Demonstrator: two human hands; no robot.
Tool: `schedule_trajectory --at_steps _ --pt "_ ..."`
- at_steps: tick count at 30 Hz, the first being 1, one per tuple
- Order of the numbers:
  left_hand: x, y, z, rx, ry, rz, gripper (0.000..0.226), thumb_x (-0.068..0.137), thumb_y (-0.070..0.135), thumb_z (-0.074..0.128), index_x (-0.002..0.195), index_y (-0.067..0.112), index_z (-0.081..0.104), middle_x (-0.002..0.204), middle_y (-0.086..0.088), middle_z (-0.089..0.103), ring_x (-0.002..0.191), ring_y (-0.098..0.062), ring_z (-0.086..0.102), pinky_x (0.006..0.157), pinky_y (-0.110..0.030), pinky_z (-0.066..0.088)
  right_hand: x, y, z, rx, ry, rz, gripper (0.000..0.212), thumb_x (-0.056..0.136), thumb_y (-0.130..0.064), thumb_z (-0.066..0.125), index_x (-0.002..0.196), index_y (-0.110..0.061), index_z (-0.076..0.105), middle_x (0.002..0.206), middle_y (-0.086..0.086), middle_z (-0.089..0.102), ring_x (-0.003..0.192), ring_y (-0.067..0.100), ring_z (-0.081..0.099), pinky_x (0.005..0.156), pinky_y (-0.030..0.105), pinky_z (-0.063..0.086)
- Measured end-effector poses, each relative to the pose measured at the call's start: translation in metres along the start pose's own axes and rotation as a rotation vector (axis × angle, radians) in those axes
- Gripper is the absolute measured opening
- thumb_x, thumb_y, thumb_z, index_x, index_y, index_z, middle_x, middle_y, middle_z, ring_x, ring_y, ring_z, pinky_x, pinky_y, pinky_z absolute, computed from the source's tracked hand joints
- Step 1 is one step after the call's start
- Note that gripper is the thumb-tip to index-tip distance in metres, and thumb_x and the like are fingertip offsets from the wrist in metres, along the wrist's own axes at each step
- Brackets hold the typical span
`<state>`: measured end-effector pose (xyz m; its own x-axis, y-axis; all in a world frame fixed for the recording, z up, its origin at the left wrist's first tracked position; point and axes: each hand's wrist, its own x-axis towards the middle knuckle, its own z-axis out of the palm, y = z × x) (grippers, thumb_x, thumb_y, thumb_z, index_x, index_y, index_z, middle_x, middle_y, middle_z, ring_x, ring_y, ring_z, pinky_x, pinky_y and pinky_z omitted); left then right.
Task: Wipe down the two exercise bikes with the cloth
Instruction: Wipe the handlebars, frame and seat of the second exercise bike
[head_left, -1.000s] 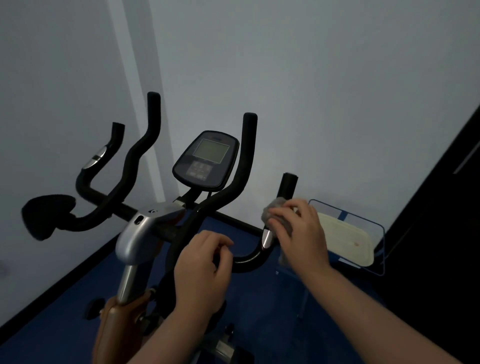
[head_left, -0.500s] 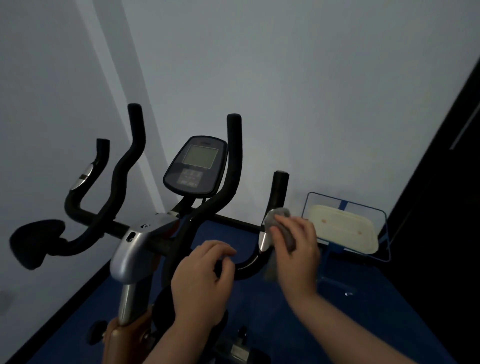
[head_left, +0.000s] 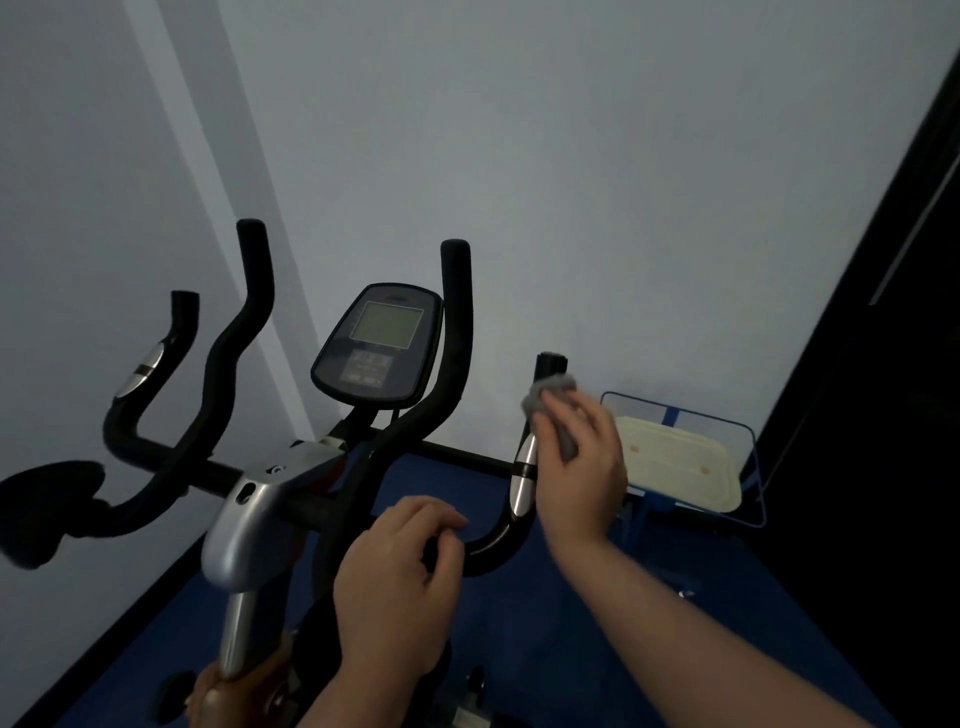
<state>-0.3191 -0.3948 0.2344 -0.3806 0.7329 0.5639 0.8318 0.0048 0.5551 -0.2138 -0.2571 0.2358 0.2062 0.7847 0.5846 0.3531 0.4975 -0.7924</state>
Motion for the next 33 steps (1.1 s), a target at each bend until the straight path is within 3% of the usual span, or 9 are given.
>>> schedule_trajectory --at_steps 3,6,9,14,17,23,25,29,33 --pt "0.001 -0.001 0.001 -0.011 0.001 0.009 0.022 0.082 0.031 0.045 0.079 0.033 0.066 0.090 0.025 0.060 0.079 0.003 0.059 0.058 -0.025 0.049 0.004 0.010 -0.013 -0.088 -0.130 -0.192 0.019 0.086 -0.018 0.073 0.104 -0.017 0.074 0.108 -0.003 0.062 0.097 0.014 0.060 0.075 0.031 0.052" --pt "0.002 -0.001 -0.002 -0.011 -0.010 0.007 0.023 0.082 0.032 0.044 0.079 0.033 0.066 0.089 0.024 0.060 0.080 0.002 0.059 0.058 -0.025 0.049 0.046 0.000 -0.019 -0.327 -0.256 -0.545 0.015 0.082 -0.017 0.076 0.096 -0.015 0.075 0.102 0.001 0.065 0.086 0.023 0.059 0.060 0.030 0.049" --pt "0.002 0.002 -0.003 -0.022 -0.007 0.005 0.024 0.083 0.032 0.043 0.079 0.031 0.067 0.089 0.023 0.061 0.079 0.001 0.059 0.058 -0.027 0.050 0.062 -0.016 -0.017 -0.521 -0.334 -0.708 0.005 0.083 -0.015 0.072 0.088 -0.015 0.074 0.097 -0.001 0.066 0.080 0.023 0.055 0.055 0.026 0.042" --pt "0.000 0.002 -0.004 -0.029 0.005 0.023 0.026 0.084 0.029 0.043 0.080 0.025 0.069 0.089 0.018 0.063 0.078 -0.002 0.061 0.062 -0.031 0.050 0.010 -0.023 -0.019 -0.555 -0.586 -0.587 0.030 0.095 -0.031 0.047 0.083 -0.019 0.073 0.087 -0.005 0.063 0.086 0.019 0.048 0.061 0.029 0.039" --pt "-0.001 0.002 -0.004 -0.046 0.041 0.037 0.026 0.085 0.027 0.043 0.081 0.021 0.069 0.088 0.017 0.063 0.075 -0.004 0.061 0.061 -0.034 0.051 -0.016 -0.020 -0.033 -0.433 -0.703 -0.739 0.032 0.092 -0.032 0.047 0.077 -0.022 0.073 0.079 -0.008 0.063 0.081 0.016 0.049 0.066 0.033 0.042" --pt "-0.007 0.002 -0.005 -0.131 0.156 0.064 0.024 0.088 0.016 0.045 0.082 0.012 0.069 0.086 0.009 0.061 0.079 -0.007 0.060 0.063 -0.031 0.049 0.050 0.008 -0.048 -0.342 -0.661 -0.816 0.020 0.093 -0.019 0.060 0.109 -0.019 0.073 0.111 -0.006 0.069 0.121 0.021 0.055 0.119 0.044 0.012" --pt "-0.008 0.002 -0.004 -0.132 0.177 0.058 0.024 0.089 0.015 0.045 0.083 0.010 0.069 0.087 0.007 0.060 0.081 -0.008 0.060 0.065 -0.030 0.049 0.042 0.009 -0.046 -0.247 -0.716 -0.780 0.019 0.091 -0.014 0.064 0.108 -0.016 0.072 0.111 -0.004 0.069 0.117 0.018 0.058 0.120 0.041 0.012" --pt "-0.014 -0.001 -0.004 0.040 0.265 0.028 0.022 0.087 0.016 0.048 0.085 0.011 0.069 0.088 0.004 0.062 0.080 -0.011 0.058 0.069 -0.033 0.047 -0.009 -0.007 -0.041 -0.112 -0.980 -0.842 0.013 0.088 -0.013 0.064 0.098 -0.019 0.072 0.095 -0.007 0.070 0.090 0.015 0.063 0.103 0.033 0.038" --pt "-0.033 -0.010 -0.007 0.309 0.355 -0.100 0.020 0.084 0.020 0.049 0.087 0.019 0.070 0.093 0.006 0.064 0.088 -0.012 0.054 0.079 -0.029 0.035 0.008 -0.015 -0.041 -0.195 -1.243 -0.736 0.021 0.090 -0.035 0.060 0.109 -0.028 0.066 0.097 -0.011 0.069 0.090 0.010 0.059 0.085 0.031 0.048"
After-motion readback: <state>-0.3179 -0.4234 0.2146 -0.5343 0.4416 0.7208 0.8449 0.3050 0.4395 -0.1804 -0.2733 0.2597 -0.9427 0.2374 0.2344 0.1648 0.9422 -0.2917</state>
